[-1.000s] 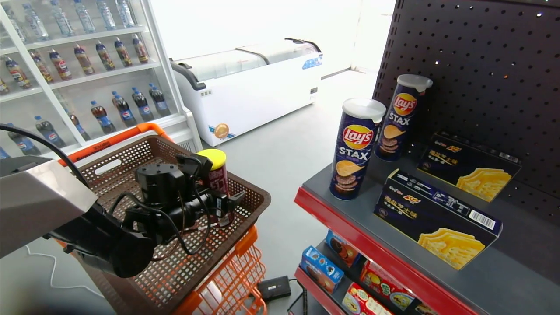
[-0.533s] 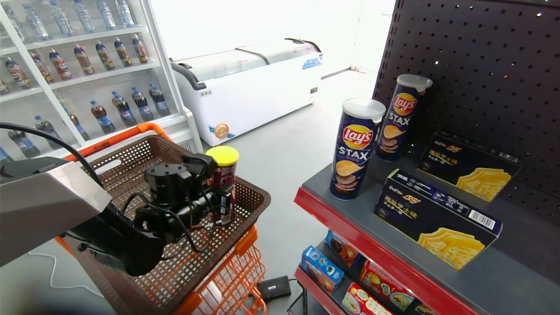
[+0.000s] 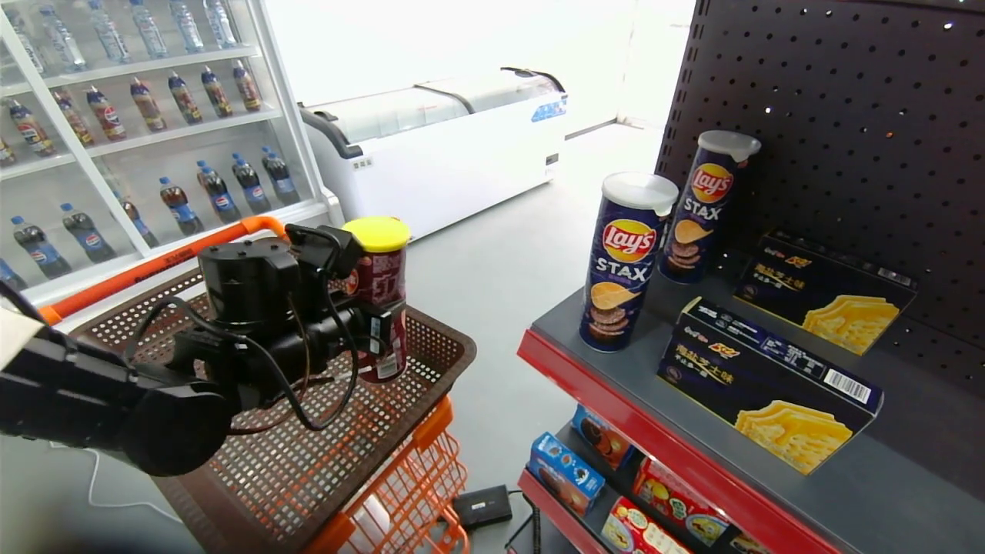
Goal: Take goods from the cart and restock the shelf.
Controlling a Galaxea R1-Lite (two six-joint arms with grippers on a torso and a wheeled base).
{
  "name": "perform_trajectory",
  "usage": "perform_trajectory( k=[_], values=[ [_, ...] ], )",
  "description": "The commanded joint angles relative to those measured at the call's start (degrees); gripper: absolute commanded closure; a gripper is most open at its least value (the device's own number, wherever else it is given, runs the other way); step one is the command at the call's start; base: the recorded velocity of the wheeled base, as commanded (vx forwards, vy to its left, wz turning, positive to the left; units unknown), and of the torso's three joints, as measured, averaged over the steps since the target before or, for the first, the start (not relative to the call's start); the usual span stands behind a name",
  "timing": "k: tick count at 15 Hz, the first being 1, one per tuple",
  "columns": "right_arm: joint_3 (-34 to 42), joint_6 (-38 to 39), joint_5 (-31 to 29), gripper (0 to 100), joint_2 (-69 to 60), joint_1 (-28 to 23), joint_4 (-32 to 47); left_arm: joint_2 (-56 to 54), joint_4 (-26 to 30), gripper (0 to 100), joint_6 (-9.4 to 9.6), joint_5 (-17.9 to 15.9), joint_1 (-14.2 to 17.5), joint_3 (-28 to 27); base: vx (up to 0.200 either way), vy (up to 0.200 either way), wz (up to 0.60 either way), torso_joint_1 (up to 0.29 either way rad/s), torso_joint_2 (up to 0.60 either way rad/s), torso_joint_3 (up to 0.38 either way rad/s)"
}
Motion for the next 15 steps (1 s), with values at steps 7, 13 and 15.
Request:
perform_trajectory(
  k=[7, 13, 15],
  values=[
    [0.0, 0.0, 0.0, 0, 0.1, 0.0, 0.0, -17.4, 13.8, 100, -0.11, -6.8, -3.6, 0.0, 0.000, 0.000, 0.00, 0.000, 0.00, 0.000],
    [0.0, 0.0, 0.0, 0, 0.1, 0.0, 0.0, -19.2, 15.3, 100, -0.20, -8.4, -9.5, -0.7, 0.000, 0.000, 0.00, 0.000, 0.00, 0.000],
    [0.0, 0.0, 0.0, 0, 0.1, 0.0, 0.0, -19.8, 15.4, 100, -0.11, -8.4, -10.5, -1.0, 0.000, 0.000, 0.00, 0.000, 0.00, 0.000]
  ],
)
